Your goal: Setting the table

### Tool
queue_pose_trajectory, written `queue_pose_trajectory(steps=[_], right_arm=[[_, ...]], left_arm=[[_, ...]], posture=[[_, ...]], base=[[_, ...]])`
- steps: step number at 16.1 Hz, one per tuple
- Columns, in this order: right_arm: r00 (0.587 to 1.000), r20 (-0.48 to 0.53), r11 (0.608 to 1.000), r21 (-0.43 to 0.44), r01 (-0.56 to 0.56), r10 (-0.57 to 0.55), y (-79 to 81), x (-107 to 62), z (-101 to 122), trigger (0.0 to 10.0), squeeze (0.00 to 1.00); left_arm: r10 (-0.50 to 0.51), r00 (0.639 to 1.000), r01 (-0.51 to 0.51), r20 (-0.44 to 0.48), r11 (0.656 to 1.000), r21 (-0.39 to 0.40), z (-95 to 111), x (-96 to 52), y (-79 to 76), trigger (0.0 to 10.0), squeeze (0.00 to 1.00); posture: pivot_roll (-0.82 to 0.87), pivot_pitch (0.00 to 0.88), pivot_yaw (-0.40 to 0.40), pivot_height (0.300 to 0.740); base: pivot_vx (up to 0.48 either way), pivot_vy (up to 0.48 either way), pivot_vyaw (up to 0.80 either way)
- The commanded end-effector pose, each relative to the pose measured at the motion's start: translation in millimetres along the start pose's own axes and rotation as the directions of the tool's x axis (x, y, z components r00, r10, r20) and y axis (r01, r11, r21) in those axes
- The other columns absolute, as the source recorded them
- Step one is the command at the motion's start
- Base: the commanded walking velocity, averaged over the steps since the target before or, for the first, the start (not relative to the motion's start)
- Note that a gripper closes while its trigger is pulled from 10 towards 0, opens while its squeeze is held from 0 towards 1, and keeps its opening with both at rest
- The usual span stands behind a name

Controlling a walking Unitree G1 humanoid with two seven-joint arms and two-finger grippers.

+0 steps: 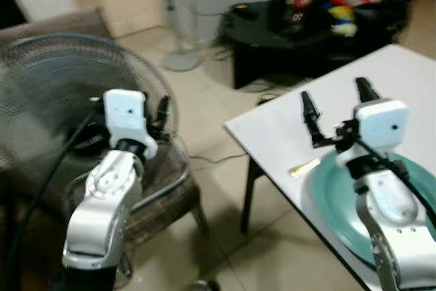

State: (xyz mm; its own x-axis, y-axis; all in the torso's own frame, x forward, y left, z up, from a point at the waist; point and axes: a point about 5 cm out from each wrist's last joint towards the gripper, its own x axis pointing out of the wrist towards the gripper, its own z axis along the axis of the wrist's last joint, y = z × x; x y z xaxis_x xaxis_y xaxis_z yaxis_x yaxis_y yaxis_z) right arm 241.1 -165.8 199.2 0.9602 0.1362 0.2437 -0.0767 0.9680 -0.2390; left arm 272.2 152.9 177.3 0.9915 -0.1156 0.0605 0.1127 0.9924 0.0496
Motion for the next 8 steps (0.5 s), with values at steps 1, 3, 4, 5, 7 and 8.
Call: queue_pose_trajectory(steps=[1,3,4,5,7,8], right_arm=[[1.000,0.015,1.000,0.005,-0.028,0.028,6.1,1.7,1.8,10.0,0.00],[1.000,0.019,1.000,0.015,-0.021,0.021,7.5,0.1,3.3,10.0,0.00],[1.000,0.015,1.000,0.016,-0.010,0.010,4.5,-0.7,2.9,10.0,0.00],[1.000,0.014,1.000,0.014,-0.009,0.009,3.3,-0.6,2.2,10.0,0.00],[0.999,0.019,0.999,0.020,-0.029,0.028,4.7,1.6,2.7,10.0,0.00],[0.999,0.020,0.999,0.019,-0.031,0.031,6.7,1.0,2.8,10.0,0.00]], left_arm=[[0.023,1.000,-0.023,0.005,0.999,0.047,1.2,-3.2,9.9,10.0,0.00],[-0.001,1.000,0.002,-0.001,0.998,0.059,-1.0,0.5,9.2,10.0,0.00],[-0.004,1.000,0.004,0.004,0.998,0.067,0.5,5.5,3.0,10.0,0.00],[-0.009,1.000,0.008,0.008,0.998,0.068,2.2,6.1,-0.4,10.0,0.00],[-0.020,1.000,0.020,-0.001,0.996,0.084,0.6,-1.4,0.0,10.0,0.00],[0.003,1.000,-0.001,-0.017,0.998,0.069,-3.2,-3.1,5.3,10.0,0.00]], posture=[[0.01,0.000,0.069,0.740],[-0.02,0.000,0.089,0.740],[-0.01,0.000,0.086,0.740],[-0.01,0.000,0.084,0.740],[0.02,0.000,0.072,0.740],[-0.01,0.000,0.087,0.740]], base=[[0.000,0.000,0.80],[0.000,0.000,0.80],[0.000,0.000,0.80],[0.000,0.000,0.80],[0.000,0.000,0.80],[0.000,0.000,0.80]])
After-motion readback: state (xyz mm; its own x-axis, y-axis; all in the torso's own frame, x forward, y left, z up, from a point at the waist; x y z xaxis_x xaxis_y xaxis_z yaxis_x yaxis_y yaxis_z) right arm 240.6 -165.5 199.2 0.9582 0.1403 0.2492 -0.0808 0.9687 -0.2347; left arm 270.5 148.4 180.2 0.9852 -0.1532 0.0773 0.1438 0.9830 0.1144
